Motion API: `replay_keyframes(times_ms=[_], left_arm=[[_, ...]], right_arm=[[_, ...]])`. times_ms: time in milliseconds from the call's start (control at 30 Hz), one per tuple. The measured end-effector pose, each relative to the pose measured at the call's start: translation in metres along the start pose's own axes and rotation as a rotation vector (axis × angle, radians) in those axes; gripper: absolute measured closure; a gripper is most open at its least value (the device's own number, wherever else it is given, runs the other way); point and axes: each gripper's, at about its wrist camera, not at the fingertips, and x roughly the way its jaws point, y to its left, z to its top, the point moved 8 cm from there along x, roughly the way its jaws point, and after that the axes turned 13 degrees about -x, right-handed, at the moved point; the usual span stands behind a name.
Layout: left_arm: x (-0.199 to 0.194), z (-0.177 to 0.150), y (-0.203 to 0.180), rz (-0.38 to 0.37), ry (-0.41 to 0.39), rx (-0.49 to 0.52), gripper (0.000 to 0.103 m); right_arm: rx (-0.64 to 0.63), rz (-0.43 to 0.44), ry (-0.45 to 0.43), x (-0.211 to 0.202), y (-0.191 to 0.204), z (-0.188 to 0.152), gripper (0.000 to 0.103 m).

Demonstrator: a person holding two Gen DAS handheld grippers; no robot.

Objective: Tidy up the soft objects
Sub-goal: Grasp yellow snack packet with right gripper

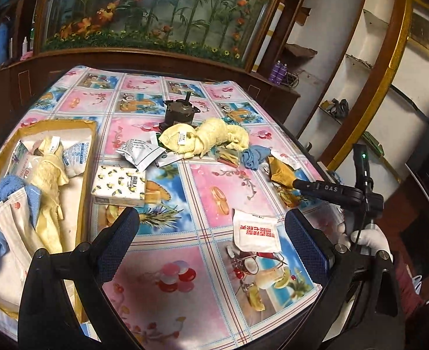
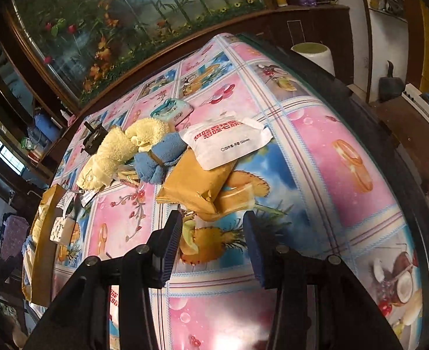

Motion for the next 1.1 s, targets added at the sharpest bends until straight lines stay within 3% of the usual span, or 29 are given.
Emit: replay_keyframes(times_ms=[167, 433, 533, 767, 867, 1100], left_arm=[[-0.002, 0.001, 0.011, 0.004, -0.003, -0.016, 0.002], [-0.006, 0.004, 0.025, -0.018, -0.003, -0.057, 0.002], [-0.007, 0.005, 0.03, -0.021, -0.003, -0.07, 0.002], [-0.008, 0.004, 0.036, -0.021, 0.001, -0.099, 0.002], [-0.012, 0.003, 0.037, -0.005, -0.012, -0.091, 0.002], [-0.007, -0.002, 0.047, 0.042, 0.005, -0.101, 0.002]], right_arm=[[-0.108, 0.007, 0.052, 0.023, 0.035, 0.006, 0.059], [-0.323, 0.198, 0.145, 0.017, 0.114, -0.021, 0.06], [-0.292, 0.21, 0.096, -0.002, 0.104, -0.013, 0.06], [-0.094, 0.087, -0.007, -0.026, 0.029, 0.023, 0.059], [-0.067, 0.042, -0.038, -0.026, 0.015, 0.04, 0.059], [-0.102, 0.057, 0.005, 0.011, 0.038, 0.064, 0.059]])
